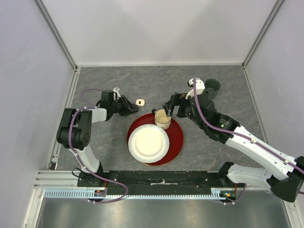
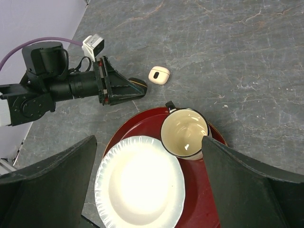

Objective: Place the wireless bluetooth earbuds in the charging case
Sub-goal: Place the charging case at the center of the board.

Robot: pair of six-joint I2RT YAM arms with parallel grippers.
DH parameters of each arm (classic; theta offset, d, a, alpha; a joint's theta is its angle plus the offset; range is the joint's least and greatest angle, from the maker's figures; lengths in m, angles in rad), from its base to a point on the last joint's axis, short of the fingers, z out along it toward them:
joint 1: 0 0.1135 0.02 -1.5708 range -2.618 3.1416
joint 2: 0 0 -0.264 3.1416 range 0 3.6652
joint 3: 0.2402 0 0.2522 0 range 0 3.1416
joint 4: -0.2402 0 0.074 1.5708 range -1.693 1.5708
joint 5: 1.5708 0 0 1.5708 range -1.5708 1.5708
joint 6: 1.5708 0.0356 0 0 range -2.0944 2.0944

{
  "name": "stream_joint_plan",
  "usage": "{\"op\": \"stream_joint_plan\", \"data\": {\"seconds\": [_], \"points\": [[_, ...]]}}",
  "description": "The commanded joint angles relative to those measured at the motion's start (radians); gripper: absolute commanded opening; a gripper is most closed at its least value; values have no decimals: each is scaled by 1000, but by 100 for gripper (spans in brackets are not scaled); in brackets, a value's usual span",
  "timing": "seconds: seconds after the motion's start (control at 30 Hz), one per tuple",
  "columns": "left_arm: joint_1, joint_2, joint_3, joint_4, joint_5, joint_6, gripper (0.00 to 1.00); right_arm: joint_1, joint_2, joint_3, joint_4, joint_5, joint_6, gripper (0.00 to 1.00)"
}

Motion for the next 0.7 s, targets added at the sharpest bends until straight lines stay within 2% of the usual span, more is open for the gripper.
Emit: {"op": "stream_joint_plan", "data": {"seconds": [0.0,0.27,0.37,0.53,0.57,0.67], "points": [[5,54,69,33,4,-43,8,-4,-24,-6,9,-3,-18,98],[17,112,111,-55,-12,-3,13,-10,-23,-4,6,-6,-21,98],[20,105,118,-107,-35,29,28,-12,-18,-4,5,-8,-24,98],[23,85,121,-173,-73,81,35,-15,-15,-10,5,-9,-23,98],[25,77,118,-181,-87,88,46,-15,-14,-10,6,-11,-21,98],[26,53,114,-207,-114,111,63,-16,-11,-12,6,-12,-23,98]]}}
